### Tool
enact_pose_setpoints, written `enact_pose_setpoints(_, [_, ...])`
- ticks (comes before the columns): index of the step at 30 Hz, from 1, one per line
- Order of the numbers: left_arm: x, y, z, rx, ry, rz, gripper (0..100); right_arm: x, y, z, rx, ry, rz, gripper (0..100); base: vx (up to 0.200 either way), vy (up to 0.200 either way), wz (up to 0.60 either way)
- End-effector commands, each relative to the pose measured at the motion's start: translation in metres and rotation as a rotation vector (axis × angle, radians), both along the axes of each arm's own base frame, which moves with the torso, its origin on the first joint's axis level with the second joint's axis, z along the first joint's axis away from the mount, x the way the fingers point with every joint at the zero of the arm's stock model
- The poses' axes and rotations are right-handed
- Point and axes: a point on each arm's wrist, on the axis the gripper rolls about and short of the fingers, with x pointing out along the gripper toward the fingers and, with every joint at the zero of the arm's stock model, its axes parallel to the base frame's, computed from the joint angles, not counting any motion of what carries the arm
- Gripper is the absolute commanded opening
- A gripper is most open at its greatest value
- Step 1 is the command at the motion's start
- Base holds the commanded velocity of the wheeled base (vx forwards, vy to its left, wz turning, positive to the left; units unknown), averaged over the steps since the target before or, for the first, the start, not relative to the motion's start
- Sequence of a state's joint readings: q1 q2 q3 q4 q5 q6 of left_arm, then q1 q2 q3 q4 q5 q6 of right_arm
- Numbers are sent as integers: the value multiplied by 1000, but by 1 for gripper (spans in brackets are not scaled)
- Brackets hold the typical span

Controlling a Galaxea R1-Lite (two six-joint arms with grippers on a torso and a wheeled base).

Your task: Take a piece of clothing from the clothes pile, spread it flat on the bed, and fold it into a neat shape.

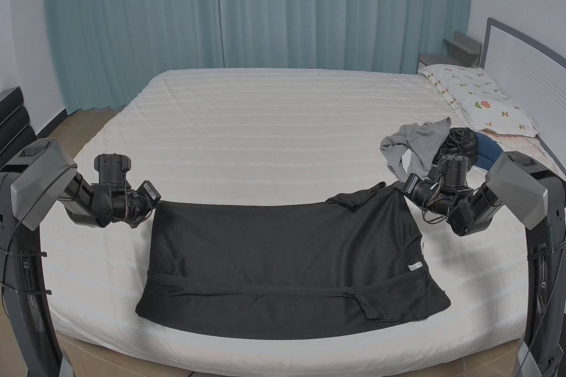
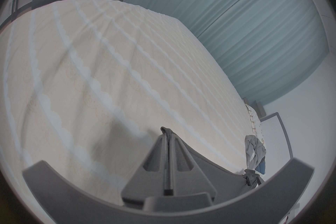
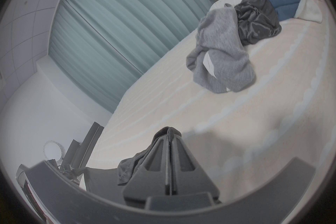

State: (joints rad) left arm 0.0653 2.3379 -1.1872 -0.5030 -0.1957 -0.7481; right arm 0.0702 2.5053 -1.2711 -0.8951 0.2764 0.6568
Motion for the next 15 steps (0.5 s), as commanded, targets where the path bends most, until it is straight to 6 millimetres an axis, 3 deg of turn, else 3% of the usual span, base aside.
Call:
enact_pose_setpoints(1, [-2, 3, 11, 1, -23, 8, 0, -6, 0, 11, -2, -18, 1, 0, 0, 0, 0])
enact_pose_setpoints(15, [-3, 9, 16, 0, -32, 23, 0, -14, 4, 20, 8, -43, 6, 0, 0, 0, 0])
